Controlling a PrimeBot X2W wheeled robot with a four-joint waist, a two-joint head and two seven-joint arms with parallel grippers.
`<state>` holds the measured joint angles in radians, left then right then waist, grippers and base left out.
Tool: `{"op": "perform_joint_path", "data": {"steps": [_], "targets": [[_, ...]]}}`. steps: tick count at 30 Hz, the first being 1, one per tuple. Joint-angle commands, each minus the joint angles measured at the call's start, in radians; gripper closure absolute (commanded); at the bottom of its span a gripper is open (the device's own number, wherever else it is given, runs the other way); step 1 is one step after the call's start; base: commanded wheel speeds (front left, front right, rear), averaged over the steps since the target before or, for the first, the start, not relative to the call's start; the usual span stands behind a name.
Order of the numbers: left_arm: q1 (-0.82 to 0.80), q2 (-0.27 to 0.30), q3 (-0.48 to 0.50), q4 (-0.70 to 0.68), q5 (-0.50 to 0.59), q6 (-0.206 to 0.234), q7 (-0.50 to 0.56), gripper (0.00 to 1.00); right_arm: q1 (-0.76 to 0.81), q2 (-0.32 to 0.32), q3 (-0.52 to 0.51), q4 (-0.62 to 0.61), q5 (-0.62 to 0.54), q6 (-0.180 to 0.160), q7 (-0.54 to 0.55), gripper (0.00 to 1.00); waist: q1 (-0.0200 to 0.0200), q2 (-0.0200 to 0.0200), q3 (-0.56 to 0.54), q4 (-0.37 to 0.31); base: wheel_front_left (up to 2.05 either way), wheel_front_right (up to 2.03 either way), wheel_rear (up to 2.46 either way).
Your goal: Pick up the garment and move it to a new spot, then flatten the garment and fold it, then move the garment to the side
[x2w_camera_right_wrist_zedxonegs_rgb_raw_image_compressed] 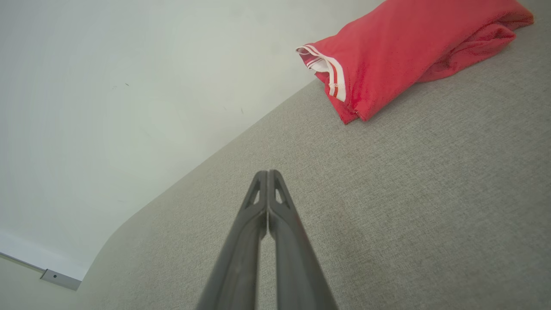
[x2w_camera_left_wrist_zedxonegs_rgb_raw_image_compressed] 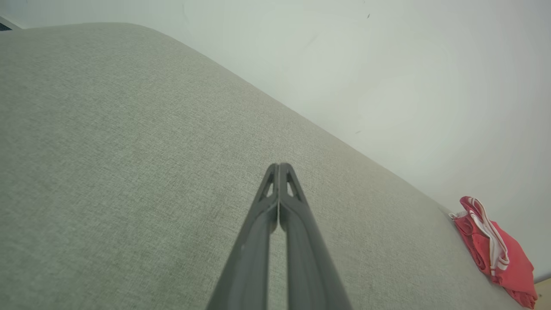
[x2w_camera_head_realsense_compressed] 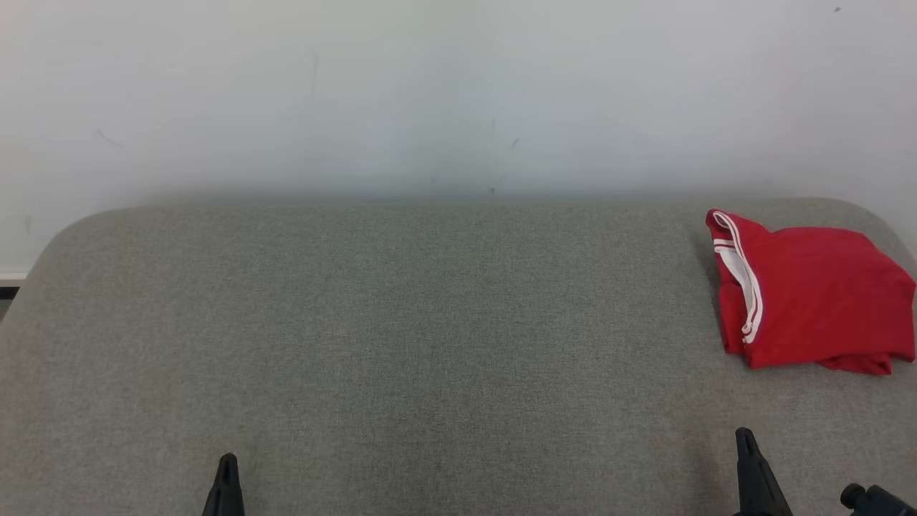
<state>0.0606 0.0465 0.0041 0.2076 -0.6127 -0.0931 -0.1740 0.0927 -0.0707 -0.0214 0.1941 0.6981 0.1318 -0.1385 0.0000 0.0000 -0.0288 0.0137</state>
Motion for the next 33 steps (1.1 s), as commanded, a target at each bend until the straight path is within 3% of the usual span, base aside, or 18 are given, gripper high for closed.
{"op": "perform_joint_path", "data": {"steps": [1,33], "targets": [[-0.022,0.003,0.001,-0.019,-0.033,-0.004,0.005,1.0,-0.028,-0.01,-0.006,-0.018,0.034,0.0,0.008,1.0,0.0,0.0,0.0,0.0,0.0,0.0,0.0],[-0.045,0.004,0.0,-0.042,-0.442,-0.019,0.079,1.0,-0.066,-0.023,-0.053,-0.021,0.43,-0.001,0.128,1.0,0.0,0.0,0.01,-0.004,0.0,0.0,0.0]]}}
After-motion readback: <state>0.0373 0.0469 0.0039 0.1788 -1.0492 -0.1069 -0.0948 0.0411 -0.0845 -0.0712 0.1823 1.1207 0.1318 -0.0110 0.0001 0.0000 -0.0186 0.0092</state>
